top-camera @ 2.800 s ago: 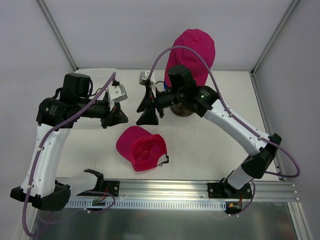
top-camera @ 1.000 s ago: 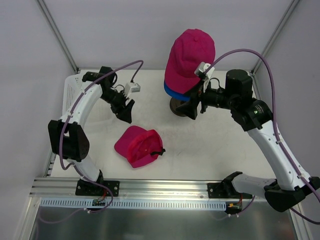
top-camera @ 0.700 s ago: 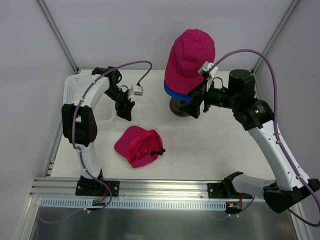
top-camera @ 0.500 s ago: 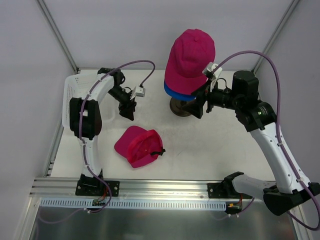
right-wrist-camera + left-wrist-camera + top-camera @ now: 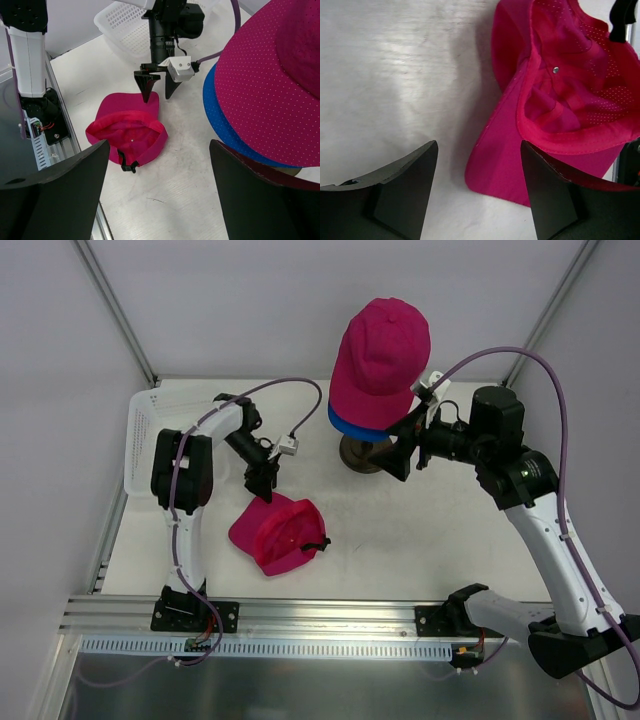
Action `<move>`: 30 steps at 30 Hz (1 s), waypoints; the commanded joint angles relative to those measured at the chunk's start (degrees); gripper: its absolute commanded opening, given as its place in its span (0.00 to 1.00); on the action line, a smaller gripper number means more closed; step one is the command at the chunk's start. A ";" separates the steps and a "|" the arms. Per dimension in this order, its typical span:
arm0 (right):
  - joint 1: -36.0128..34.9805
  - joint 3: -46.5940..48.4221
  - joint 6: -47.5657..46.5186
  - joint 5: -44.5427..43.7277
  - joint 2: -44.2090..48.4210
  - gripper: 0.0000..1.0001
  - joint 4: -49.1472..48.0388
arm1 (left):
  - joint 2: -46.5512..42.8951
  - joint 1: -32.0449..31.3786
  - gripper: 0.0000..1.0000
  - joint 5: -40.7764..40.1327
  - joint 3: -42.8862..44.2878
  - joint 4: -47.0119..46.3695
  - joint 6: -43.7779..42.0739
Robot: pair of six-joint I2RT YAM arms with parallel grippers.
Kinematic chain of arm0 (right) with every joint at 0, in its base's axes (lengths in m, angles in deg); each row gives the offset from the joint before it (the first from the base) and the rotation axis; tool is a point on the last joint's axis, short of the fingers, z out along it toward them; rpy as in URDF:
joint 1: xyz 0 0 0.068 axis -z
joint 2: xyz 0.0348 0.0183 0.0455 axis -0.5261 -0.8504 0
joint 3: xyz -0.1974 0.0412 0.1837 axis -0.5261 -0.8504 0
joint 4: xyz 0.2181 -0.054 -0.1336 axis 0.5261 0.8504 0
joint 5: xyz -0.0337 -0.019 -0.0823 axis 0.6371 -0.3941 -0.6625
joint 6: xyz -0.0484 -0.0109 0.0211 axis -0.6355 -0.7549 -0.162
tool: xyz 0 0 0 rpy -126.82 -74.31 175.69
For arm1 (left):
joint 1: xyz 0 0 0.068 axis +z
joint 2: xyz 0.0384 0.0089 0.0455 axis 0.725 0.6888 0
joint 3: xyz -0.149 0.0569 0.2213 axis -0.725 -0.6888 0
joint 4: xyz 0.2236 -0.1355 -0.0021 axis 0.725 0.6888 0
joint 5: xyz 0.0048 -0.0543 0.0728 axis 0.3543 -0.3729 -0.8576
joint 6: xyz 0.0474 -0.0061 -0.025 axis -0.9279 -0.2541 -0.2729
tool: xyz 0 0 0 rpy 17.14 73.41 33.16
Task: Stack the hats
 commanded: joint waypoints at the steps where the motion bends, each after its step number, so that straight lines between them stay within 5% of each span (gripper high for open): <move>1: 0.50 0.39 0.82 1.25 0.76 0.86 -1.12 | 0.44 -1.17 0.68 1.15 -1.43 0.89 -2.33; 6: 0.50 0.65 0.91 0.81 1.19 0.86 -1.04 | 0.54 -1.96 0.59 -0.25 -2.48 0.62 -3.12; 7: 0.50 0.65 0.91 0.81 1.37 0.86 -1.04 | -0.24 -2.22 0.45 -1.04 -2.83 0.62 -3.21; 15: 0.50 0.48 1.53 -0.68 1.28 0.86 -1.21 | -8.59 -4.51 0.00 -6.24 -5.03 0.36 -0.24; 23: 1.11 -4.27 -2.52 -5.25 4.10 0.86 -0.25 | -28.71 -11.36 0.00 -7.37 4.72 0.80 6.47; 30: 0.33 -3.56 4.41 3.00 3.04 0.84 -4.02 | -38.04 -24.89 0.00 -15.46 6.48 0.97 4.17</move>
